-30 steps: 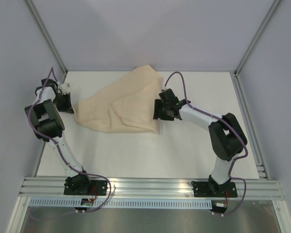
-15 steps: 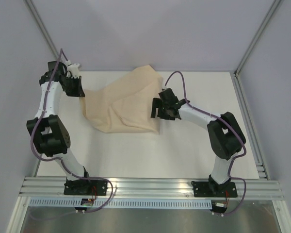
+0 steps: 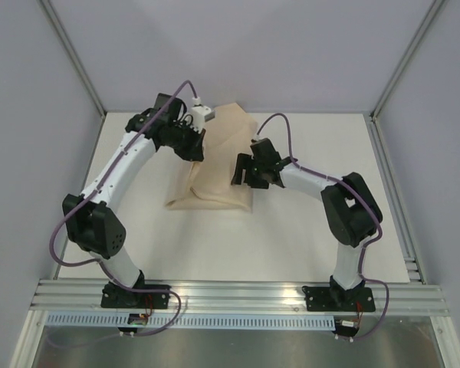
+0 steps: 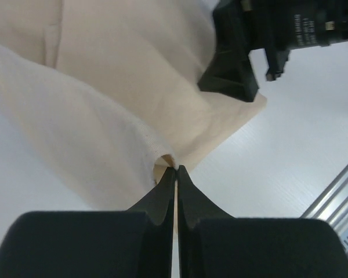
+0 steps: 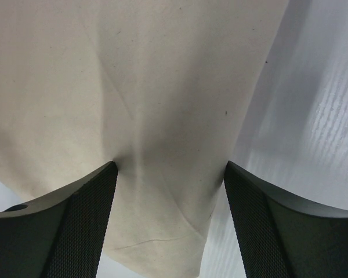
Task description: Prepare the surgical pack
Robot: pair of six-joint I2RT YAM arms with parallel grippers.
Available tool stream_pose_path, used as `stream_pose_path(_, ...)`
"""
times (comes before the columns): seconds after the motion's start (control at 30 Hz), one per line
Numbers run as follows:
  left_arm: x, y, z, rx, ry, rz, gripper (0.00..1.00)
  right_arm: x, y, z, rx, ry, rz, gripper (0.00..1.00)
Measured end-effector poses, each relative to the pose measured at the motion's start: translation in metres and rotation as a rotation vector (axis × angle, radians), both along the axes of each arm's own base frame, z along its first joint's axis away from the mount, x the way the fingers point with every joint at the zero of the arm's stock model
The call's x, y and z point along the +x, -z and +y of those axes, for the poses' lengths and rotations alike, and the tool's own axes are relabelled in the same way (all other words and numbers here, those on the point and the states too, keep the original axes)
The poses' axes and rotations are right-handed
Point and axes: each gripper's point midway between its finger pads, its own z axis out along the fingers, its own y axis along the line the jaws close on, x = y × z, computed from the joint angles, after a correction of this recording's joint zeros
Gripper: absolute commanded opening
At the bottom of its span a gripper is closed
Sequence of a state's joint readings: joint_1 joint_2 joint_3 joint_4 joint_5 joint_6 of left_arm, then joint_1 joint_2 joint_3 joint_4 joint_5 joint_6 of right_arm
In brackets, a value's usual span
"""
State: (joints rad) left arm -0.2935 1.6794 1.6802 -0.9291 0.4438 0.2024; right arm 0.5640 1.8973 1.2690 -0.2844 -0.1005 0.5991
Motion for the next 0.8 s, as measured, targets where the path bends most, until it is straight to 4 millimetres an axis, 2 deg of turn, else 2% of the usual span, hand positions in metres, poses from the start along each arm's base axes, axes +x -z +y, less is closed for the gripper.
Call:
stream_pose_path(0.17, -0.019, 0.007, -0.056, 0.012, 0.129, 0.013, 0.0, -0.001, -0.004, 0.011, 0.062, -0.028, 0.005, 0.75)
stream_pose_path(0.27, -0.014, 0.024, -0.079, 0.03, 0.168, 0.039, 0.0, -0.002, -0.003, 0.013, 0.089, -0.033, 0.008, 0.75)
stream_pose_path(0.33, -0.009, 0.044, -0.091, 0.043, 0.185, 0.073, 0.0, -0.002, -0.002, 0.013, 0.104, -0.031, 0.014, 0.75)
stream_pose_path(0.43, -0.005, 0.081, -0.1, 0.063, 0.193, 0.132, 0.0, -0.005, 0.0, 0.015, 0.136, -0.027, 0.029, 0.75)
stream_pose_path(0.57, -0.013, 0.12, -0.1, 0.081, 0.201, 0.201, 0.0, -0.009, 0.005, 0.012, 0.182, 0.013, 0.072, 0.76)
stream_pose_path(0.7, -0.02, 0.135, -0.103, 0.081, 0.215, 0.217, 0.0, -0.02, 0.002, -0.001, 0.195, 0.065, 0.11, 0.77)
stream_pose_path(0.8, -0.015, 0.141, -0.108, 0.074, 0.22, 0.206, 0.0, -0.021, -0.011, -0.009, 0.176, 0.09, 0.091, 0.78)
